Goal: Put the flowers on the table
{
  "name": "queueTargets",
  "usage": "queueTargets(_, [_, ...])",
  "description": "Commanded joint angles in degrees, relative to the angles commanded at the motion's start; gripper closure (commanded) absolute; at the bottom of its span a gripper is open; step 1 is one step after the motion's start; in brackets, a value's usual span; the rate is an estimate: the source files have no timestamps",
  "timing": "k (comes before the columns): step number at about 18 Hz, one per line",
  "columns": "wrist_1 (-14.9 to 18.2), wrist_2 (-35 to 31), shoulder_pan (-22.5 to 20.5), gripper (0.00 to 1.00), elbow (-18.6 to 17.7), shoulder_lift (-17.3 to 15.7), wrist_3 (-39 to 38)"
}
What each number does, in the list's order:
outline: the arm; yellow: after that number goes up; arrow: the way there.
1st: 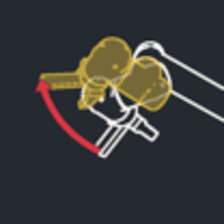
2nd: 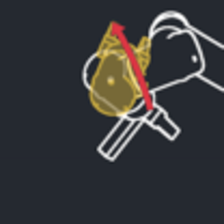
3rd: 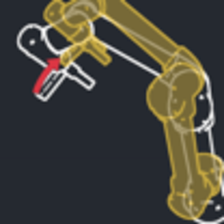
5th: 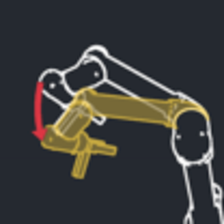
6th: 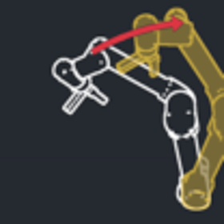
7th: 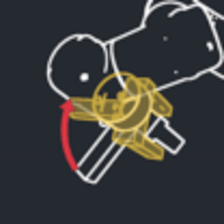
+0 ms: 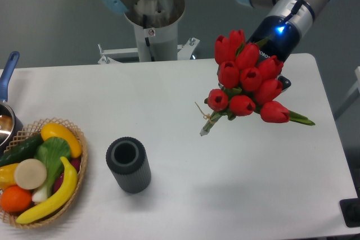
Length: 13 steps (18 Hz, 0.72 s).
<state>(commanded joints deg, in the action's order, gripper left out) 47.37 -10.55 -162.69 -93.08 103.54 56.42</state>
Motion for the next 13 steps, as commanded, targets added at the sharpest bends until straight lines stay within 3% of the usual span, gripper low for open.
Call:
queueTargets(7, [0.1, -1.7, 0.3, 0.58, -1.4, -1.5, 0.2])
queueTargets(13, [0.0, -16.6, 0.7, 0.58, -1.8, -4.0, 0.4])
